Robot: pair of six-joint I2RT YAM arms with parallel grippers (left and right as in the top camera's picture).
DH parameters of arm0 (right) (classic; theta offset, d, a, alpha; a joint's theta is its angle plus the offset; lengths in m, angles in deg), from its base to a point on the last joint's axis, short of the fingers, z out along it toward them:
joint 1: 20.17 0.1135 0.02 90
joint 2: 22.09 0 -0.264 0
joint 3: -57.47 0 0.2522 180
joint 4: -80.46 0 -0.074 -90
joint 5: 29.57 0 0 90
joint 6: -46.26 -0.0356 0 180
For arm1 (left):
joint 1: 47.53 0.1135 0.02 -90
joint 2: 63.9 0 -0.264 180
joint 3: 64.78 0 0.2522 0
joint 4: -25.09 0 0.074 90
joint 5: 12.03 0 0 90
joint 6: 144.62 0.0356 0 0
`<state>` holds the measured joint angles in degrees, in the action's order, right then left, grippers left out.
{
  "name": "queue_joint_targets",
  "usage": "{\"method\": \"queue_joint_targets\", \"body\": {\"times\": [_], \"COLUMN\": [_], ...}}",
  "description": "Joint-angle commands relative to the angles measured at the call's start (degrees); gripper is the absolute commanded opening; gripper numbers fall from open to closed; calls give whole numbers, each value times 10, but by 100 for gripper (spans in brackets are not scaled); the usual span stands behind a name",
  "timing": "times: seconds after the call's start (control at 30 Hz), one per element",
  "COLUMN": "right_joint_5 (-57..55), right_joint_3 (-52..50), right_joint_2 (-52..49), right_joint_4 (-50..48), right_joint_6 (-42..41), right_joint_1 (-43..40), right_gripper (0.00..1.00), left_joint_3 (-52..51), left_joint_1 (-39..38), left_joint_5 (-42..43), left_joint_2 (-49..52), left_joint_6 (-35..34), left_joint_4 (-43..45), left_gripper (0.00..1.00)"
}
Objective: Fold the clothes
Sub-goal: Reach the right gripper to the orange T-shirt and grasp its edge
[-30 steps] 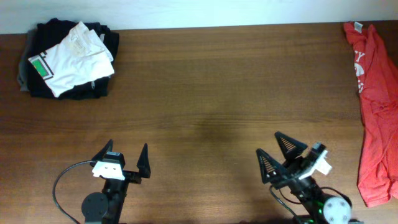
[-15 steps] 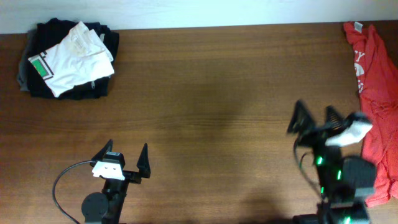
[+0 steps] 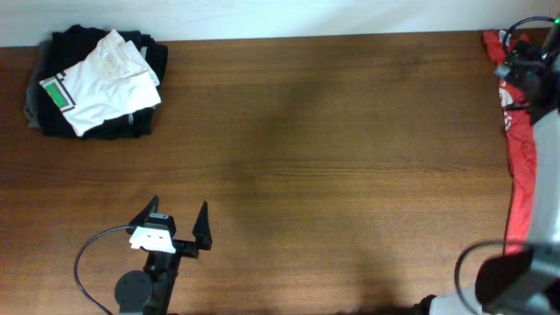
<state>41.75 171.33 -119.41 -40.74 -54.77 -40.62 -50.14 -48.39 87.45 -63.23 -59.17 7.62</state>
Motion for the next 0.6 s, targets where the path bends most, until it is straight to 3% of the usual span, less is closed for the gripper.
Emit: {"method": "queue_joint_targets", "body": {"times": [0.0,0.4,0.57], "right_joint_5": [-15,-15,-5], "right_joint_3": [19,19,19], "right_joint_2": [-59,-244,-288], "right_joint_4": [9,-3,-16], "right_joint_6": [94,138,154], "right_joint_1": [-31,-104,-102], "right_gripper": [98,98,89], "left_joint_3": [-4,-4,-4], "left_joint_1": [-2,-2,-2], "left_joint_5": [-3,-3,-3], "left_joint_2": [-3,-3,-3], "left_joint_6": [3,3,3], "left_joint_4": [0,0,0], "left_gripper": [99,99,99]}}
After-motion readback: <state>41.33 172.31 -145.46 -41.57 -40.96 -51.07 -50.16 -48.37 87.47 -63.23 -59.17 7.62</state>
